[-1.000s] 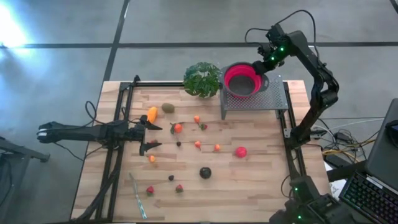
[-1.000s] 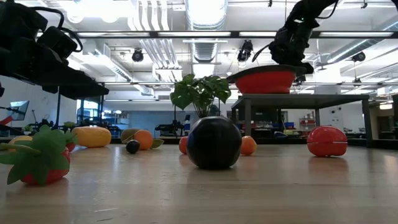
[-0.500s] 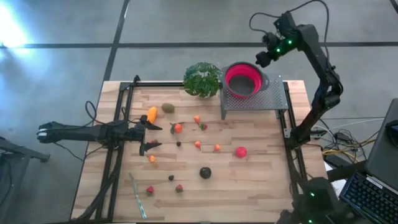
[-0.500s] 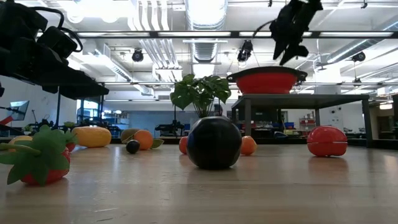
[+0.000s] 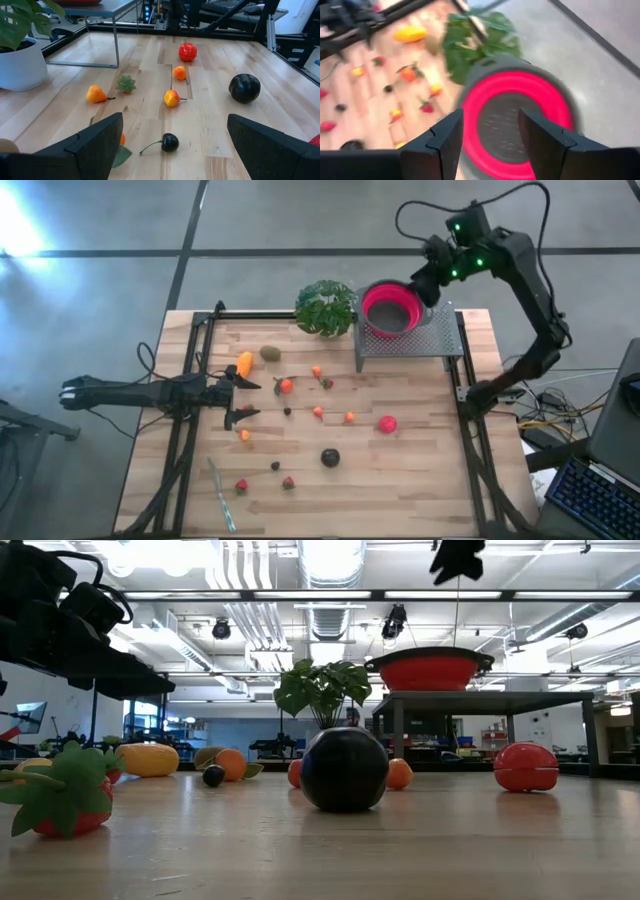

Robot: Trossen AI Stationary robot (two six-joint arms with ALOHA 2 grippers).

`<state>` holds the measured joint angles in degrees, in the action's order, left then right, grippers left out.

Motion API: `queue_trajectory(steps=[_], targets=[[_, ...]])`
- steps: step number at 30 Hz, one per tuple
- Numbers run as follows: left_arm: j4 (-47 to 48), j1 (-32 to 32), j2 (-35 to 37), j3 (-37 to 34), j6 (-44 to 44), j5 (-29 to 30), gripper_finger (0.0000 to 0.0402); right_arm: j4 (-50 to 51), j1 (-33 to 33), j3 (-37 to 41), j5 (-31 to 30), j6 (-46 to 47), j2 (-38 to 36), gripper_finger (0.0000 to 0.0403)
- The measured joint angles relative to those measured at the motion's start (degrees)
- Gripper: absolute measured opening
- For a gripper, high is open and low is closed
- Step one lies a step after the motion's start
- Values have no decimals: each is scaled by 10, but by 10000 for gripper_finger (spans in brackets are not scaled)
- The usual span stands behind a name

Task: Pick & Place Fruit
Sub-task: Put the tomato into the red strainer bowl on the shelf

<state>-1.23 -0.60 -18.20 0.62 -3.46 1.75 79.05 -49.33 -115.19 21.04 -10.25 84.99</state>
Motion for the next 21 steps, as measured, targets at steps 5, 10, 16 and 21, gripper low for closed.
queue_trajectory(steps=[5, 10, 16, 21], targets=[[0, 0, 0, 0, 0, 0, 365, 0, 69, 17, -13, 13, -42, 202], [0, 0, 0, 0, 0, 0, 365, -2, 147, 53, -63, 33, -84, 236], [0, 0, 0, 0, 0, 0, 365, -7, 232, 129, -111, 64, -134, 277], [0, 0, 0, 0, 0, 0, 365, -38, 291, 208, -124, 100, -169, 299]])
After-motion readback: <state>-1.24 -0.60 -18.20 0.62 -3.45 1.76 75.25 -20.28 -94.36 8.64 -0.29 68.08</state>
